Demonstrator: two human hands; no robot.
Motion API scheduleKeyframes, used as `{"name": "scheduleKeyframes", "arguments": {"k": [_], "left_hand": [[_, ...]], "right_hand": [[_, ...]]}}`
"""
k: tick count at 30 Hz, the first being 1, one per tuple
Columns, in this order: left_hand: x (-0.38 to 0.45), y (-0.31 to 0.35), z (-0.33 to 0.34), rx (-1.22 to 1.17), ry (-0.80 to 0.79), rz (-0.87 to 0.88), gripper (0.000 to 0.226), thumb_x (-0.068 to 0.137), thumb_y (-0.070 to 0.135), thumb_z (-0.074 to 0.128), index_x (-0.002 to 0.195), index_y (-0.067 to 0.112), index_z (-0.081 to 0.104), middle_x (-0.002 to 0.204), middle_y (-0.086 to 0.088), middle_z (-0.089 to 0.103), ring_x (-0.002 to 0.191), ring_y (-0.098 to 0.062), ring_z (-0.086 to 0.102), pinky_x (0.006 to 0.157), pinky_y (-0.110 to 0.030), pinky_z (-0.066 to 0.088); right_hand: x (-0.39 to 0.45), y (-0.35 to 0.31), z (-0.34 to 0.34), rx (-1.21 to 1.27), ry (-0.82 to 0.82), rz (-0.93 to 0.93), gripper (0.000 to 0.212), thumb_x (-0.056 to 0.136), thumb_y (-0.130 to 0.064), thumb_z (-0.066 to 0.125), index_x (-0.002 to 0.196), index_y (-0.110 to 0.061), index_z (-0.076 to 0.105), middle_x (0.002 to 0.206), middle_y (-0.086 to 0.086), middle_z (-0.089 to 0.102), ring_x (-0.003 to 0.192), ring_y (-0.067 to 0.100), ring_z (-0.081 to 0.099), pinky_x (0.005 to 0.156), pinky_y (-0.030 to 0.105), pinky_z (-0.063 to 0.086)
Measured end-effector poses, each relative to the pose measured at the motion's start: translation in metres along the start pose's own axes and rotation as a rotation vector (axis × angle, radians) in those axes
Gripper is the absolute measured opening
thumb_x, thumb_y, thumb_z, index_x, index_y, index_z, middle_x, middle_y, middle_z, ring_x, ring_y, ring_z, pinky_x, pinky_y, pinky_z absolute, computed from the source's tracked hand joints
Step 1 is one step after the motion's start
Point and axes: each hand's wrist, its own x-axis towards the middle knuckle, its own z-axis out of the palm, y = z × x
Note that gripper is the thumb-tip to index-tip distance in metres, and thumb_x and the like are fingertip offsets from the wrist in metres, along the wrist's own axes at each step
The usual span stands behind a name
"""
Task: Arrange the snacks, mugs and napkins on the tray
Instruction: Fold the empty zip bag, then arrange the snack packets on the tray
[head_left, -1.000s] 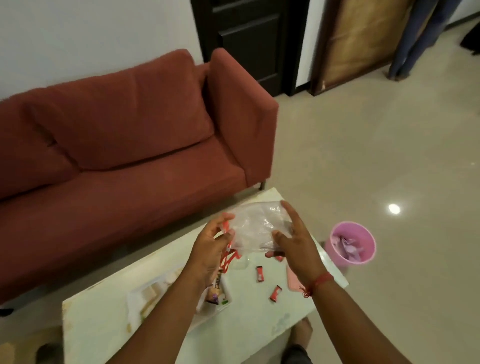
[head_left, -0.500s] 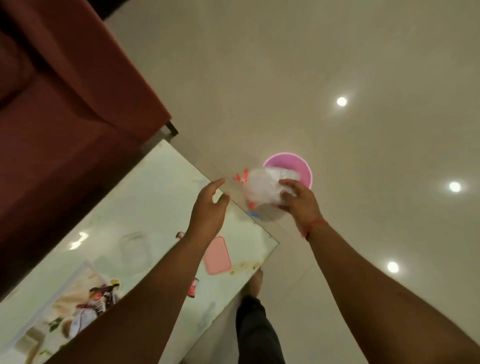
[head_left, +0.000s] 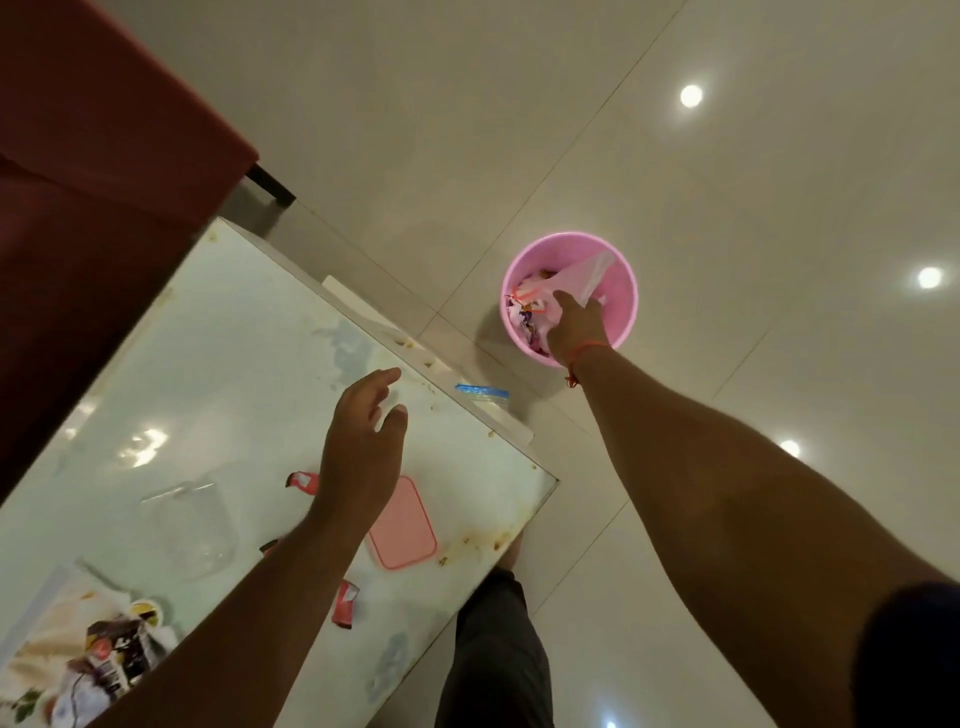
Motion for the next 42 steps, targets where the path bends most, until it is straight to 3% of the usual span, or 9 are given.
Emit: {"name": "scheduleKeyframes", "arguments": {"k": [3, 7, 11, 16, 21, 26, 31, 36, 42], "left_hand": [[0.002, -0.007, -0.002, -0.004, -0.003, 0.0, 0.037, 0.099, 0.014, 0.048, 0.133, 0.026, 0.052, 0.143, 0.001, 0.05, 0.129, -0.015, 0.048, 0.092, -0.024, 0.038], [-0.011, -0.018, -0.017, -0.037, -0.001, 0.003, 0.037, 0.099, 0.014, 0.049, 0.133, 0.027, 0.052, 0.143, 0.001, 0.049, 0.13, -0.015, 0.047, 0.095, -0.027, 0.04], [-0.036, -0.039, -0.044, -0.082, 0.008, -0.001, 0.04, 0.097, 0.011, 0.051, 0.133, 0.028, 0.052, 0.142, 0.001, 0.049, 0.124, -0.009, 0.046, 0.098, -0.028, 0.04], [-0.083, -0.087, -0.102, 0.014, 0.033, 0.032, 0.044, 0.095, 0.012, 0.057, 0.137, 0.019, 0.049, 0.141, -0.002, 0.047, 0.127, -0.018, 0.05, 0.105, -0.025, 0.038], [-0.14, -0.169, -0.178, 0.148, 0.037, 0.0, 0.063, 0.094, 0.028, 0.058, 0.15, 0.014, 0.031, 0.158, -0.012, 0.028, 0.145, -0.027, 0.027, 0.119, -0.037, 0.023], [-0.204, -0.266, -0.259, 0.268, 0.14, -0.004, 0.074, 0.092, 0.045, 0.055, 0.152, 0.018, 0.023, 0.16, -0.012, 0.023, 0.146, -0.028, 0.023, 0.119, -0.041, 0.02], [-0.271, -0.362, -0.329, 0.408, 0.14, -0.096, 0.079, 0.093, 0.056, 0.043, 0.155, 0.027, 0.003, 0.165, -0.006, -0.002, 0.151, -0.03, 0.003, 0.12, -0.053, 0.012], [-0.319, -0.427, -0.352, 0.573, 0.113, -0.088, 0.084, 0.093, 0.061, 0.038, 0.153, 0.029, -0.011, 0.163, -0.007, -0.017, 0.149, -0.033, -0.017, 0.118, -0.06, 0.001], [-0.31, -0.463, -0.336, 0.616, 0.1, -0.064, 0.087, 0.093, 0.058, 0.04, 0.153, 0.028, -0.015, 0.162, -0.009, -0.022, 0.147, -0.035, -0.022, 0.117, -0.062, -0.003]], "right_hand": [[0.005, 0.007, 0.012, -0.062, -0.029, 0.025, 0.069, 0.093, -0.003, 0.049, 0.152, -0.035, 0.032, 0.164, 0.022, -0.004, 0.146, 0.04, 0.027, 0.118, 0.043, 0.031], [-0.018, 0.013, 0.009, -0.109, 0.012, 0.101, 0.068, 0.095, -0.004, 0.043, 0.153, -0.036, 0.027, 0.164, 0.02, -0.011, 0.147, 0.047, 0.018, 0.114, 0.055, 0.035], [-0.06, 0.013, 0.001, -0.148, 0.064, 0.065, 0.06, 0.097, -0.01, 0.042, 0.153, -0.029, 0.028, 0.164, 0.019, 0.001, 0.145, 0.046, 0.022, 0.115, 0.055, 0.033], [-0.146, -0.024, 0.019, -0.213, 0.078, -0.098, 0.063, 0.093, -0.009, 0.048, 0.152, -0.022, 0.032, 0.162, 0.017, 0.015, 0.142, 0.044, 0.03, 0.116, 0.053, 0.032], [-0.258, -0.085, 0.083, -0.375, 0.025, -0.309, 0.062, 0.098, -0.027, 0.055, 0.153, -0.015, 0.029, 0.162, 0.021, 0.014, 0.148, 0.039, 0.02, 0.119, 0.045, 0.023], [-0.377, -0.141, 0.181, -0.498, -0.048, -0.464, 0.067, 0.099, -0.04, 0.052, 0.156, -0.018, 0.023, 0.165, 0.016, 0.009, 0.152, 0.033, 0.013, 0.12, 0.045, 0.024], [-0.488, -0.171, 0.279, -0.661, -0.149, -0.602, 0.073, 0.097, -0.048, 0.05, 0.157, -0.023, 0.016, 0.166, 0.012, 0.001, 0.152, 0.037, 0.008, 0.12, 0.051, 0.021], [-0.557, -0.178, 0.336, -0.854, -0.212, -0.695, 0.077, 0.096, -0.052, 0.048, 0.158, -0.031, 0.007, 0.167, 0.004, -0.01, 0.153, 0.034, 0.0, 0.119, 0.055, 0.019], [-0.554, -0.169, 0.374, -1.025, -0.226, -0.732, 0.08, 0.095, -0.055, 0.045, 0.158, -0.03, 0.001, 0.166, 0.007, -0.015, 0.152, 0.038, -0.004, 0.119, 0.057, 0.014]]}}
